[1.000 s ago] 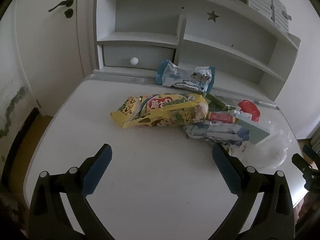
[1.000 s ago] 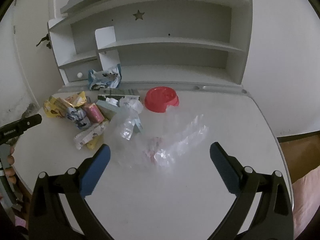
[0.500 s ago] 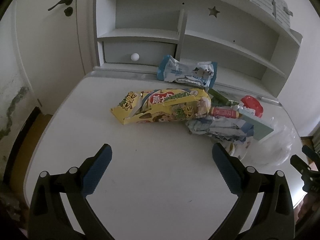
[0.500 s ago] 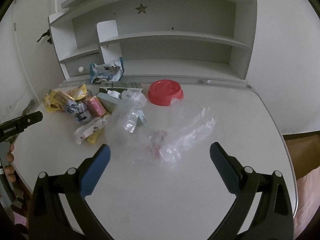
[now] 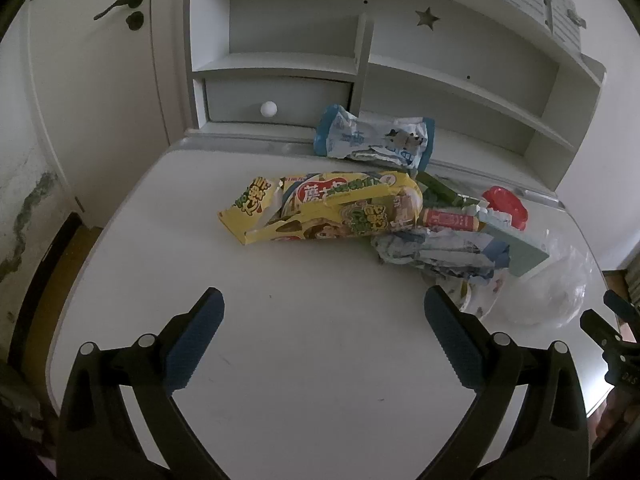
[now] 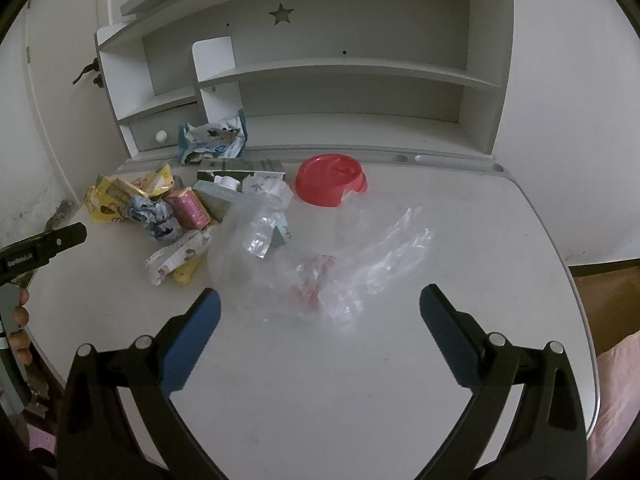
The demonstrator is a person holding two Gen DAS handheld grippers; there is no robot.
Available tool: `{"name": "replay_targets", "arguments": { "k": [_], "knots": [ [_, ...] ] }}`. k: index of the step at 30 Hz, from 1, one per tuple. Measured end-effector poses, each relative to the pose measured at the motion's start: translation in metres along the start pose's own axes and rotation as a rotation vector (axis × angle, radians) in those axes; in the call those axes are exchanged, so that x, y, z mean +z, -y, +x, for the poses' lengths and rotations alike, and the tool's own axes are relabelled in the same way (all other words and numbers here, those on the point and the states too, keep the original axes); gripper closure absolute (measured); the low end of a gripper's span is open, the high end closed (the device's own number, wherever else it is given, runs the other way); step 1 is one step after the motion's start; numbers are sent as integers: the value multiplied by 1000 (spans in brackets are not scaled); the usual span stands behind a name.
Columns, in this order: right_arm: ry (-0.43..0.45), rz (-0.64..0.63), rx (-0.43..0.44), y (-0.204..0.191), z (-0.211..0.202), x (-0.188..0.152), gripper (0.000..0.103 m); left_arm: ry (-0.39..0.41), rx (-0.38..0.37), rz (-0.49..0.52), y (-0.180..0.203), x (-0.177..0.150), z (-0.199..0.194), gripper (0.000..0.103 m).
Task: Collect trash
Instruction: 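Move the right gripper toward the clear plastic bag on the desk, then grasp the clear plastic bag with the right gripper while the left grasps the yellow snack bag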
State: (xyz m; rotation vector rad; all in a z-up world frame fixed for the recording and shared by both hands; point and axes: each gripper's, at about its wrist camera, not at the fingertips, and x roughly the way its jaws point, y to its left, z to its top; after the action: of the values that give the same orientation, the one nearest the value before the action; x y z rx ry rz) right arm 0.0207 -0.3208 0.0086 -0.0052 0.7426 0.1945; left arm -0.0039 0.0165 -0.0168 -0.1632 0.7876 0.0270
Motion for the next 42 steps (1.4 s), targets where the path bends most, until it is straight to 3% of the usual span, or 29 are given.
{"name": "replay_targets", "arguments": {
  "k": [42],
  "knots": [
    [-66, 34, 21, -3, 38, 7, 7, -42, 27, -34, -16, 6, 20, 5]
  ]
}}
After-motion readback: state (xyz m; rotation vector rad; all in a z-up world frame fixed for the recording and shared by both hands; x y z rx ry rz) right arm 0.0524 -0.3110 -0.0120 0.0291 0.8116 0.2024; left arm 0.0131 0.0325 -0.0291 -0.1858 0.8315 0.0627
